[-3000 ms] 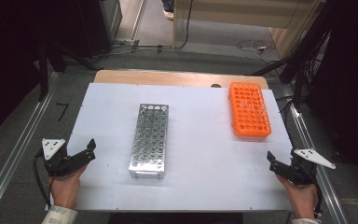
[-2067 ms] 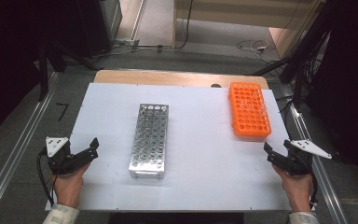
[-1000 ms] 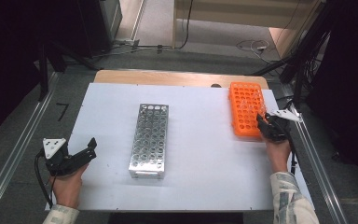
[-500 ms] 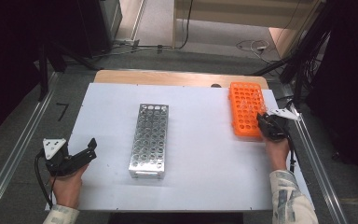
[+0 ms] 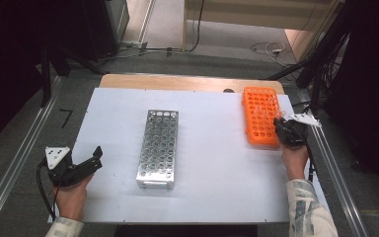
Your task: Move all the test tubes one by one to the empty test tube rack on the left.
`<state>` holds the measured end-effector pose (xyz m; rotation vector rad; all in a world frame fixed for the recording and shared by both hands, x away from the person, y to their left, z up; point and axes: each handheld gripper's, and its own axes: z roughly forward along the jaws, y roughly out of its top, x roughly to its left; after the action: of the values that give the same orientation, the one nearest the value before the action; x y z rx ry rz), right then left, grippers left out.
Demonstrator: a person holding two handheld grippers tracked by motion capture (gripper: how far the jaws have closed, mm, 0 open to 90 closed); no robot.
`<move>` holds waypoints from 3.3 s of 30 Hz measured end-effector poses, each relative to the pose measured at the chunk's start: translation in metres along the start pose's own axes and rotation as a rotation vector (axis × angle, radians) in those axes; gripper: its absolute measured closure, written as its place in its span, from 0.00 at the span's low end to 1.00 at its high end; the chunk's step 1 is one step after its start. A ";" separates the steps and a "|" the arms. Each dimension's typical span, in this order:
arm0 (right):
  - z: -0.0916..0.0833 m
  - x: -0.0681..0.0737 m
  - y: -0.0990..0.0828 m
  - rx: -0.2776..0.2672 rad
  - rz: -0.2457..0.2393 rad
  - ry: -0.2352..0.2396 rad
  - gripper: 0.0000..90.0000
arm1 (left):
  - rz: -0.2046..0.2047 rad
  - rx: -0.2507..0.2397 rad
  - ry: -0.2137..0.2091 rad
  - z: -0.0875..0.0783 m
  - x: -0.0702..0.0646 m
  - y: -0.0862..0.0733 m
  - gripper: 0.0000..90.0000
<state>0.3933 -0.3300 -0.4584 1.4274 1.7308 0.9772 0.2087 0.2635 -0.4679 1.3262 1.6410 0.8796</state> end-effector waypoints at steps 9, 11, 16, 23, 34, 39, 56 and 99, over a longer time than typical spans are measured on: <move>-0.012 -0.003 0.009 -0.034 0.014 0.004 0.82 | 0.022 -0.006 0.001 -0.001 -0.002 0.000 0.05; -0.016 -0.003 0.010 -0.039 0.015 0.010 0.82 | 0.023 -0.009 -0.002 -0.001 -0.003 0.001 0.05; -0.028 -0.001 0.012 -0.038 0.012 0.033 0.82 | 0.033 -0.009 -0.008 -0.003 -0.004 0.001 0.05; -0.043 0.006 0.012 -0.024 0.001 0.087 0.82 | 0.044 -0.018 -0.022 -0.006 -0.010 0.002 0.05; -0.068 0.021 0.000 0.001 -0.022 0.132 0.82 | 0.076 0.013 -0.115 -0.008 -0.027 0.004 0.07; -0.078 0.038 -0.002 -0.001 -0.052 0.176 0.82 | 0.075 0.001 -0.132 -0.012 -0.028 0.006 0.11; -0.081 0.087 -0.011 0.042 -0.132 0.316 0.82 | 0.104 0.033 -0.192 -0.013 -0.046 0.009 0.10; -0.081 0.175 -0.020 0.122 -0.305 0.552 0.82 | 0.219 0.051 -0.453 -0.003 -0.140 0.014 0.16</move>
<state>0.2844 -0.1706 -0.4438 0.9663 2.3583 1.1791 0.2259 0.1287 -0.4298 1.6244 1.1892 0.6035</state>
